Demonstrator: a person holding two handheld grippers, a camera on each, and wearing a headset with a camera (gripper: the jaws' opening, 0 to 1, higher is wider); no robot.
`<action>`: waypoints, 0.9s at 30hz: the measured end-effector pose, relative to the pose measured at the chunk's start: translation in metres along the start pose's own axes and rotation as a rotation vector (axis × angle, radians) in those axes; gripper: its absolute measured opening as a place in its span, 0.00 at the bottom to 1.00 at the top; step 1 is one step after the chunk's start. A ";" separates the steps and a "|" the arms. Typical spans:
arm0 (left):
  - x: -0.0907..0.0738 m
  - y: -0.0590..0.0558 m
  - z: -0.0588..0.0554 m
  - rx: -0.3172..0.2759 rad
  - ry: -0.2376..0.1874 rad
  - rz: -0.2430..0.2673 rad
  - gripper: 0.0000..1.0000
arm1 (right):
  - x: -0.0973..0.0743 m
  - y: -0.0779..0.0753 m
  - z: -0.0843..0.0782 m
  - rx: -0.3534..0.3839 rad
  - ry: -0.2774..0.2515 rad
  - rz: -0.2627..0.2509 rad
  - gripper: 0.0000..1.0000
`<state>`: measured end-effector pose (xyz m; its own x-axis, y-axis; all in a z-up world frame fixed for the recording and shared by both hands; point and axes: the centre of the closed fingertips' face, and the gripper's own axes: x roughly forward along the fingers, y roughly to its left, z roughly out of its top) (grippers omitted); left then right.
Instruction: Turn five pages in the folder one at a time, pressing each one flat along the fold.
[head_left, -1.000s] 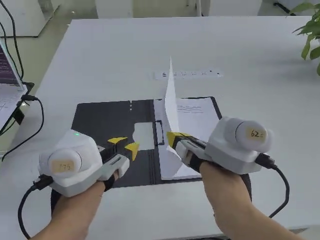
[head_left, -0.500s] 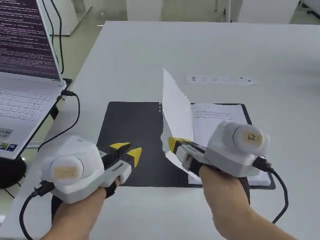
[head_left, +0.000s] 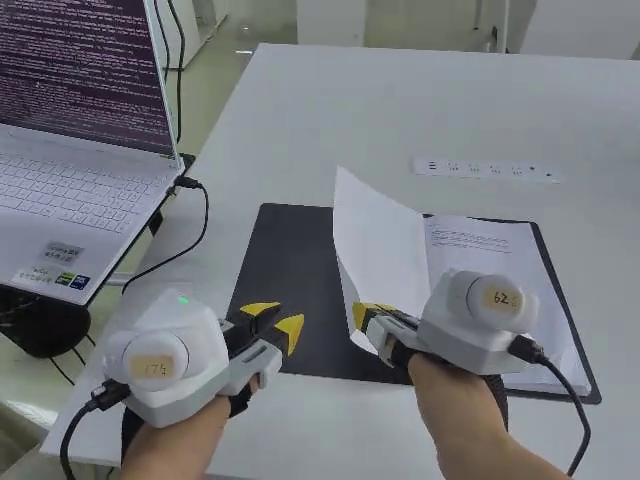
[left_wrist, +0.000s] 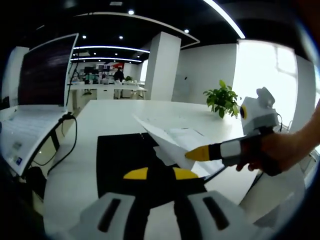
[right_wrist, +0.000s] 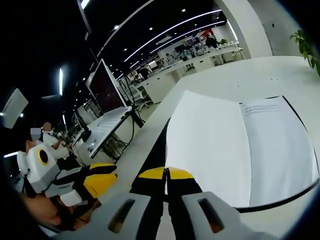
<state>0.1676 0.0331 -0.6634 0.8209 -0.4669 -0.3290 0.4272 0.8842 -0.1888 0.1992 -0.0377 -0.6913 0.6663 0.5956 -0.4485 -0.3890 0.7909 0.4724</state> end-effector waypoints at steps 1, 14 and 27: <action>-0.002 0.002 -0.002 -0.002 0.004 0.004 0.15 | 0.002 0.001 -0.003 -0.001 0.007 0.002 0.00; -0.014 0.013 -0.016 -0.021 0.028 0.028 0.15 | 0.024 0.002 -0.037 -0.090 0.104 -0.008 0.00; -0.019 0.013 -0.028 -0.020 0.061 0.030 0.15 | 0.041 -0.004 -0.059 -0.091 0.158 -0.014 0.00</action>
<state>0.1468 0.0530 -0.6852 0.8082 -0.4410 -0.3902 0.3948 0.8975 -0.1965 0.1903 -0.0078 -0.7566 0.5664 0.5934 -0.5719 -0.4415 0.8045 0.3975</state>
